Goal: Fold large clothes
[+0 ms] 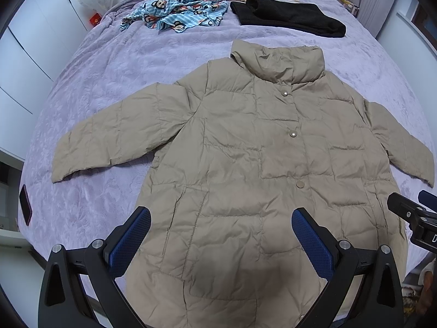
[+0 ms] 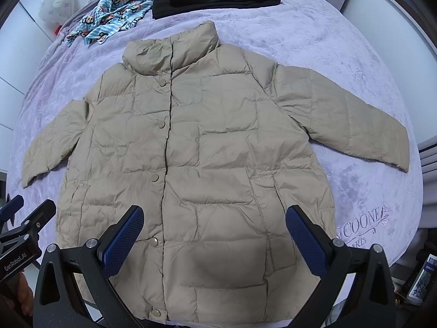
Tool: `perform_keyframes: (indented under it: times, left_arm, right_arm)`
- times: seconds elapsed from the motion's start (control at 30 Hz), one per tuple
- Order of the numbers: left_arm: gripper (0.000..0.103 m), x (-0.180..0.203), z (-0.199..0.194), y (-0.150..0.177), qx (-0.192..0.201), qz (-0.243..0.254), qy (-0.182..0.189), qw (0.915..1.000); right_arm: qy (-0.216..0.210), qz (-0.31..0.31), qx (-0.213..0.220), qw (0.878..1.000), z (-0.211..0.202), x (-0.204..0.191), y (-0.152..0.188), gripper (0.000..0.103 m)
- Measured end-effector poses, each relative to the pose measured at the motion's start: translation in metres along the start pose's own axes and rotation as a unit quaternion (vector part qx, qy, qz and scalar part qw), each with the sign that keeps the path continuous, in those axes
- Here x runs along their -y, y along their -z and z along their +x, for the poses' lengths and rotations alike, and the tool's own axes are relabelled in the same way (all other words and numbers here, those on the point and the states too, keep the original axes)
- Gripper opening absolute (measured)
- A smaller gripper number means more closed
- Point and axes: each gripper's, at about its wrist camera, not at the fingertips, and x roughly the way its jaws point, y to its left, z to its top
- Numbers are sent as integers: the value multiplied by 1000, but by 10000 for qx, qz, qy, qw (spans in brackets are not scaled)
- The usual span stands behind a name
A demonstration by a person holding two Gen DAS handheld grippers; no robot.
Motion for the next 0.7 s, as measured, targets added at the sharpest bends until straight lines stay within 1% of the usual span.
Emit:
perform_keyframes:
  times: [0.7]
  left_arm:
    - [103,-5,1,-1,-26,-71,65,10000]
  right_arm:
    - [7,10,-7,10000,-1,-3,0,103]
